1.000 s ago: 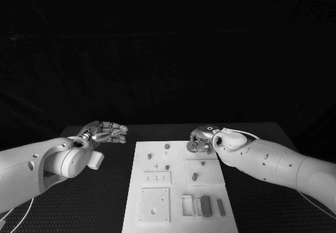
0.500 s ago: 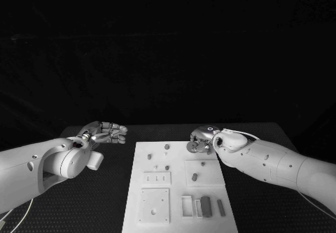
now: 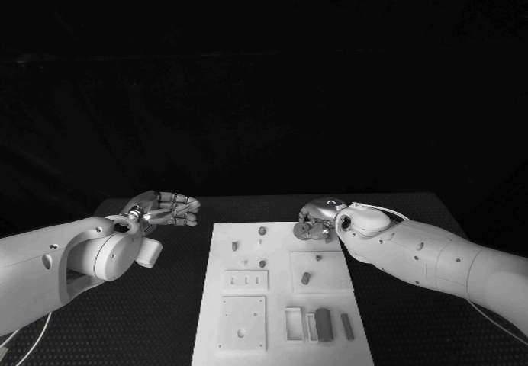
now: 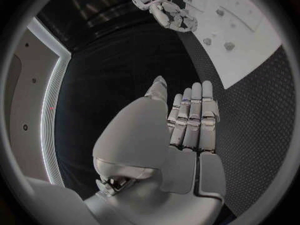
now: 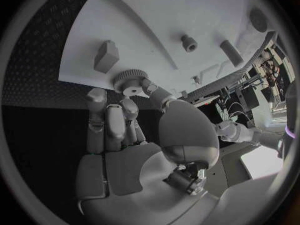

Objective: Assemble the parts on the task board

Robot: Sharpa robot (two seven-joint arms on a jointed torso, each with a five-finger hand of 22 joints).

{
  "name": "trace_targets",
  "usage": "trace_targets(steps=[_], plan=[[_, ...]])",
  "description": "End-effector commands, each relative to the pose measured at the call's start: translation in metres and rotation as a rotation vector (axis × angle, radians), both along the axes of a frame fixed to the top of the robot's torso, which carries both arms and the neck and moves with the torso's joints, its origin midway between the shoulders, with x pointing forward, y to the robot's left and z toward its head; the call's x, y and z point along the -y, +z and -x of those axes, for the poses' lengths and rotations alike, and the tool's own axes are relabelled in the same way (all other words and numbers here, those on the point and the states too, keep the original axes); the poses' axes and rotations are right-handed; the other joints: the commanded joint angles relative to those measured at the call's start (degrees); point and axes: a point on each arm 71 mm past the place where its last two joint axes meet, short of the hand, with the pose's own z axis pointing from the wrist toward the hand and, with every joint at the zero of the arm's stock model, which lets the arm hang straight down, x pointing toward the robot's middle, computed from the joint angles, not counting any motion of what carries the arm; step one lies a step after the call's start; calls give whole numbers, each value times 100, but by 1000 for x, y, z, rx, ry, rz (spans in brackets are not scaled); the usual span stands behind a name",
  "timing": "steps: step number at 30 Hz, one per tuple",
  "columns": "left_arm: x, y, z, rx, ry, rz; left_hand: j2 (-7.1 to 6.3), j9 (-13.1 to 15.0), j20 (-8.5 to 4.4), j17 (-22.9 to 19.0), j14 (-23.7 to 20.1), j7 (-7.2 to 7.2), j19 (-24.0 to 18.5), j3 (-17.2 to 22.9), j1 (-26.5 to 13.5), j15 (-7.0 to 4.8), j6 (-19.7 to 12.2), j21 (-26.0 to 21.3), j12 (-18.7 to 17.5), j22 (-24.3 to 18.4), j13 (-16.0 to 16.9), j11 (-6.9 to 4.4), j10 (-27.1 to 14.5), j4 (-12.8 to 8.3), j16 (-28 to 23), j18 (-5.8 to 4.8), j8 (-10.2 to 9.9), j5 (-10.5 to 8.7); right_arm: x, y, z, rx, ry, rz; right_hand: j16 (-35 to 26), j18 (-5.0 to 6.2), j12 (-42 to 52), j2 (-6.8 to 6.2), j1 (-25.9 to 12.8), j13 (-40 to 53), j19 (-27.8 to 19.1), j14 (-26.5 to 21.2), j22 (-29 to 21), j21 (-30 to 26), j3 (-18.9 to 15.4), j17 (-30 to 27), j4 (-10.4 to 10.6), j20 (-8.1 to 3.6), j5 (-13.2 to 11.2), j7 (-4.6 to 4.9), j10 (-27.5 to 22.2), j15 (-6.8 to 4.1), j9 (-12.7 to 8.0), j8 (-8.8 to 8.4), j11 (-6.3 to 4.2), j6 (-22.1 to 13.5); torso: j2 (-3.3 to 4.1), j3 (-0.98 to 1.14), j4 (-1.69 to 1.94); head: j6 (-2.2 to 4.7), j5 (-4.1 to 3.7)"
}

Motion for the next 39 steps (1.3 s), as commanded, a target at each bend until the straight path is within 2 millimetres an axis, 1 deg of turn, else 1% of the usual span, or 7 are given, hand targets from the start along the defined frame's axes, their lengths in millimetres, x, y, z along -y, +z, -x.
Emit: trace_targets(steps=[1,14,16,22,29,36,39], plan=[[2,1,0,5,-18,4,-56,-8,-11,9,31,167,40,-37,16,-11,30,-37,-40,-9,-8,14,19,5,-28,54,-30,9,14,-32,9,-163,-36,97,-36,525,-31,14,79,-8,-41,-44,118,-7,-33,-15,-18,-20,-23,6,-42,-2,3,21,-10,25,0,2,-3,-4,-3],[2,1,1,3,-19,3,-57,-9,-11,14,31,167,41,-38,16,-11,30,-39,-43,-9,-8,14,20,4,-33,54,-31,9,17,-32,8,-149,-40,99,-55,525,-60,137,244,-52,-90,-90,119,-4,-80,-55,-17,9,-23,-23,-94,-26,2,51,-37,67,3,-1,2,-2,-18],[2,1,1,3,-19,3,-57,-9,-11,15,32,168,41,-38,16,-11,30,-39,-43,-9,-8,14,20,4,-34,54,-31,9,17,-31,8,-127,-42,109,-53,525,-44,165,257,-45,-90,-82,119,4,-103,-41,-15,15,-23,-28,-71,-32,16,95,-42,146,2,-1,2,-2,-17],[1,1,1,3,-18,3,-58,-10,-11,17,32,168,41,-38,17,-11,30,-40,-45,-8,-8,14,20,3,-36,54,-31,9,16,-28,8,-58,-34,139,-47,525,-5,266,308,-39,-69,-30,112,26,-158,12,-18,19,-21,-153,35,-137,111,320,-159,563,0,-2,-5,5,-22],[4,1,-2,7,-22,-3,-56,-11,-11,20,32,167,42,-37,18,-11,30,-42,-47,-8,-8,14,20,4,-39,54,-32,9,13,-25,8,-19,-26,131,-61,525,-9,262,294,-50,-59,-14,105,22,-202,20,-11,19,-21,-238,80,-218,177,421,-240,770,7,-7,-5,6,-51],[3,1,-2,9,-19,-3,-54,-11,-10,22,31,168,41,-37,18,-10,28,-44,-49,-9,-9,15,20,4,-44,54,-33,9,9,-19,11,50,-6,119,-65,525,-20,239,266,-65,-48,-5,102,21,-211,21,-6,18,-20,-251,87,-232,189,430,-254,797,3,0,-12,7,-54],[3,1,-1,9,-20,-3,-53,-12,-10,24,31,168,40,-37,18,-10,28,-45,-50,-9,-9,15,19,4,-46,54,-34,9,5,-17,13,75,11,125,-67,525,-15,233,269,-62,-42,1,100,20,-208,25,-7,16,-19,-257,105,-237,194,434,-260,808,2,-7,-13,18,-68]])
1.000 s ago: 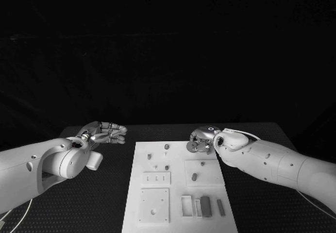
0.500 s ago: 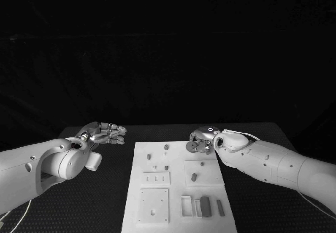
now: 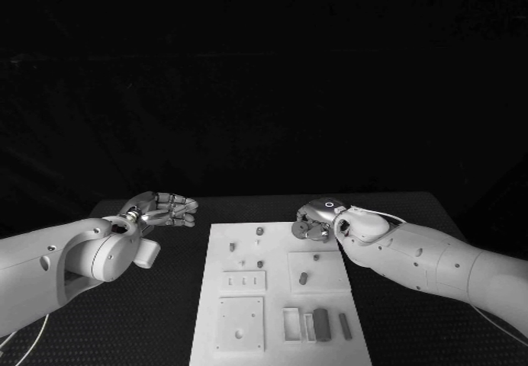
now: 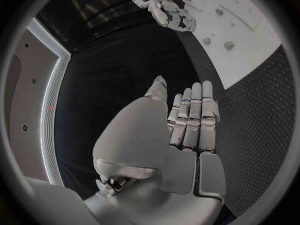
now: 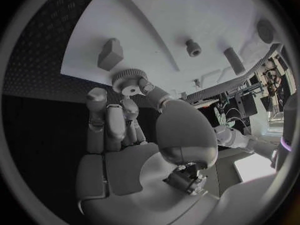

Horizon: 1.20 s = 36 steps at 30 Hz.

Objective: Assemble the parts on the task board

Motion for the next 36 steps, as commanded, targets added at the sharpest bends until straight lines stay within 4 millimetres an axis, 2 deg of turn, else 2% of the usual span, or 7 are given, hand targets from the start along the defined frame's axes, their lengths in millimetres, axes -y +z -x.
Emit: trace_targets(steps=[1,10,19,29,33,36], plan=[[2,1,1,8,-18,3,-53,-9,-10,5,31,168,40,-37,18,-9,28,-22,-29,-10,-9,15,19,4,-24,94,-34,9,5,-15,7,-6,-14,99,-23,539,10,10,-27,5,15,13,100,20,-34,12,3,-4,18,-48,22,-45,205,322,-25,606,-5,-4,0,11,-12],[0,1,1,9,-14,2,-55,-11,-10,9,32,168,40,-38,19,-9,26,-24,-33,-10,-10,17,17,3,-29,94,-35,9,-20,1,19,81,59,99,-25,539,16,-27,-22,3,41,43,97,22,-28,30,4,-13,18,-60,76,-58,215,323,-38,624,-8,4,6,28,-8],[1,2,2,9,-15,3,-56,-12,-9,14,33,168,41,-38,19,-9,24,-27,-39,-10,-11,19,12,3,-34,93,-38,9,-54,19,38,163,145,99,-29,539,3,-77,-24,-19,74,81,92,21,-22,47,7,-21,18,-69,124,-68,223,322,-48,643,-5,0,3,52,2],[0,2,2,8,-14,3,-56,-14,-9,18,34,168,41,-39,19,-9,22,-29,-44,-10,-12,21,9,4,-39,93,-39,9,-88,26,56,186,221,84,-39,539,-42,-113,-40,-70,95,95,84,11,-14,38,14,-22,18,-69,122,-71,222,308,-48,638,-6,-7,33,42,29],[0,2,2,8,-14,3,-57,-14,-9,20,34,168,41,-39,19,-8,22,-30,-46,-10,-12,22,9,3,-41,93,-40,9,-98,26,57,177,231,88,-43,539,-54,-123,-49,-82,101,98,82,7,-11,35,17,-22,18,-68,123,-70,221,302,-48,634,-4,-2,17,52,51],[1,2,3,7,-18,4,-57,-14,-9,22,35,168,41,-39,19,-8,21,-31,-47,-10,-12,22,8,4,-43,93,-40,9,-105,24,54,174,233,92,-47,539,-62,-138,-65,-89,106,102,79,1,-9,33,20,-21,18,-66,130,-69,219,293,-46,627,-5,-9,19,52,51]])
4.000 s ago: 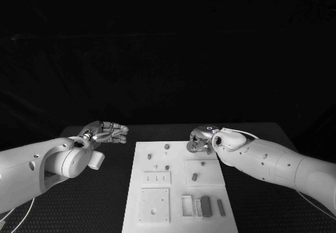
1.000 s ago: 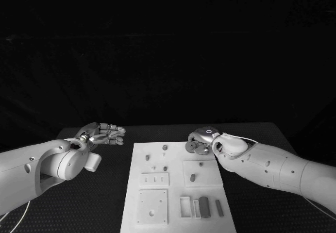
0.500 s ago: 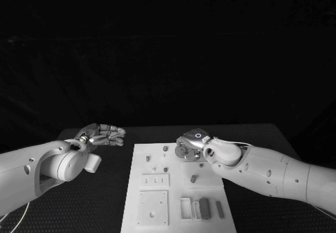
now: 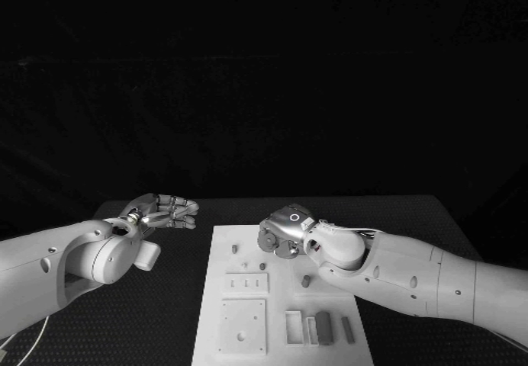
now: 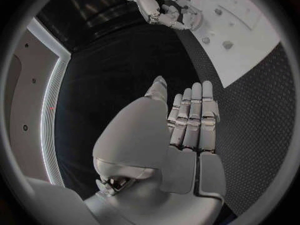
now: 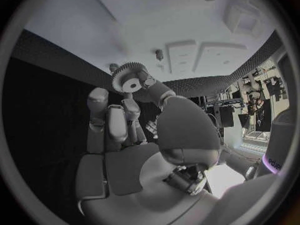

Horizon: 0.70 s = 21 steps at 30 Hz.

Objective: Assemble the parts on the task board

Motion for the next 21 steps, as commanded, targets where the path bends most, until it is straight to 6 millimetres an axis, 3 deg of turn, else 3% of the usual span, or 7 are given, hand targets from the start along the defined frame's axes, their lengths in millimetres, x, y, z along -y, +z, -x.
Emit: trace_targets(steps=[1,7,15,21], plan=[[4,1,1,7,-18,4,-57,-10,-9,7,35,168,42,-39,19,-8,21,-31,-24,-6,-8,22,8,4,-22,101,-17,9,-5,-2,-4,10,-14,37,-26,466,-39,-24,-23,-10,34,38,79,0,-3,-7,28,-9,-18,147,16,-8,4,-28,5,409,2,-5,-6,7,2],[5,1,0,8,-21,5,-58,-10,-9,10,36,169,42,-40,19,-8,21,-32,-26,-6,-8,23,9,4,-25,101,-17,9,-16,-6,-8,13,-10,47,-29,466,-49,-26,-31,-20,38,40,77,-5,3,-9,30,-9,-17,149,16,-7,2,-34,7,405,5,3,3,6,-1],[7,1,0,8,-23,5,-58,-11,-9,14,36,169,43,-40,19,-8,21,-34,-29,-6,-8,23,9,4,-29,101,-18,9,-27,-14,-12,3,-6,63,-32,466,-59,-27,-34,-30,42,42,75,-9,10,-10,29,-9,-17,150,15,-5,1,-40,8,401,-4,-12,24,-14,-3],[8,1,-1,9,-24,5,-57,-12,-9,17,37,169,43,-40,19,-8,20,-35,-31,-6,-8,24,9,4,-32,101,-19,9,-31,-19,-14,-1,-7,71,-34,466,-63,-27,-36,-33,44,43,74,-12,14,-12,28,-9,-17,152,16,-5,0,-44,9,397,0,-2,2,-8,25]])
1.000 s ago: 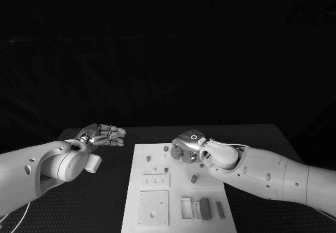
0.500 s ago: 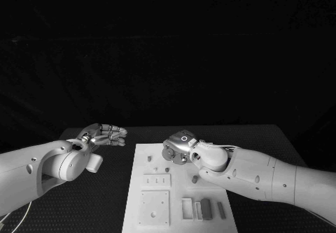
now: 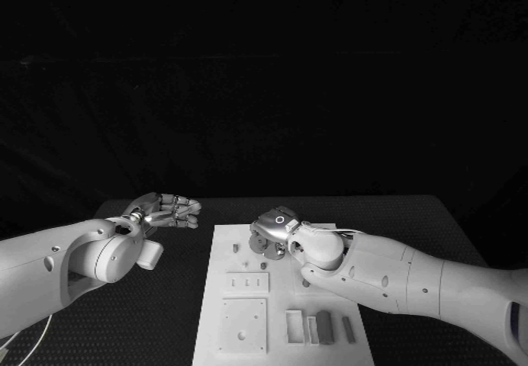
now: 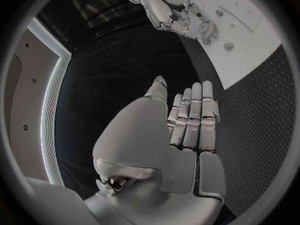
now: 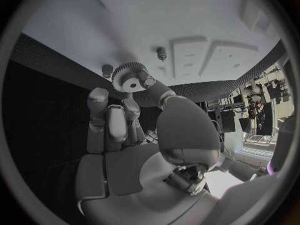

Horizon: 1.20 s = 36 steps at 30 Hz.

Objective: Assemble the parts on the task board

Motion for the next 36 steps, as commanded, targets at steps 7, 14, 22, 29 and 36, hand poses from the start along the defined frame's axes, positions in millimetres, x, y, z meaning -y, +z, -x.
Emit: trace_targets(steps=[7,14,22,29,36], plan=[[4,1,0,8,-19,4,-58,-8,-8,14,38,170,44,-41,18,-8,19,-37,-33,-7,-9,24,9,4,-35,103,-20,9,-3,-7,-5,1,-6,37,-35,465,-28,-28,-39,-14,47,47,73,-15,18,0,27,-10,-17,169,2,-4,3,-31,1,369,1,5,-16,13,15],[4,1,0,8,-19,4,-58,-9,-8,17,39,170,44,-42,17,-7,19,-38,-35,-7,-9,24,10,5,-39,103,-20,9,0,-10,-8,0,-17,45,-37,465,-34,-30,-42,-20,49,44,73,-18,22,-8,27,-10,-17,170,-1,-3,2,-35,2,366,1,9,-12,8,27],[5,1,0,7,-21,5,-59,-10,-8,21,40,170,45,-43,15,-7,19,-40,-37,-7,-9,24,11,5,-43,103,-21,9,-2,-9,-8,11,-13,33,-40,465,-43,-31,-48,-27,52,46,72,-23,27,-9,28,-10,-18,173,-4,-1,0,-45,4,356,3,15,-29,11,47],[5,1,0,7,-22,5,-59,-10,-8,24,41,170,46,-42,15,-7,19,-42,-39,-6,-9,25,11,4,-47,103,-21,9,-3,-9,-9,7,-10,35,-41,465,-43,-27,-52,-25,54,48,72,-25,30,-7,30,-10,-18,174,0,0,-1,-49,6,354,2,14,-24,7,53],[6,1,0,6,-24,5,-60,-11,-8,27,42,170,46,-43,14,-7,18,-43,-41,-6,-9,25,11,4,-50,103,-22,9,-6,-11,-10,1,-9,38,-44,465,-52,-28,-55,-35,55,44,72,-28,32,-15,29,-9,-18,176,-9,1,-1,-52,7,351,5,18,-23,-5,55]])
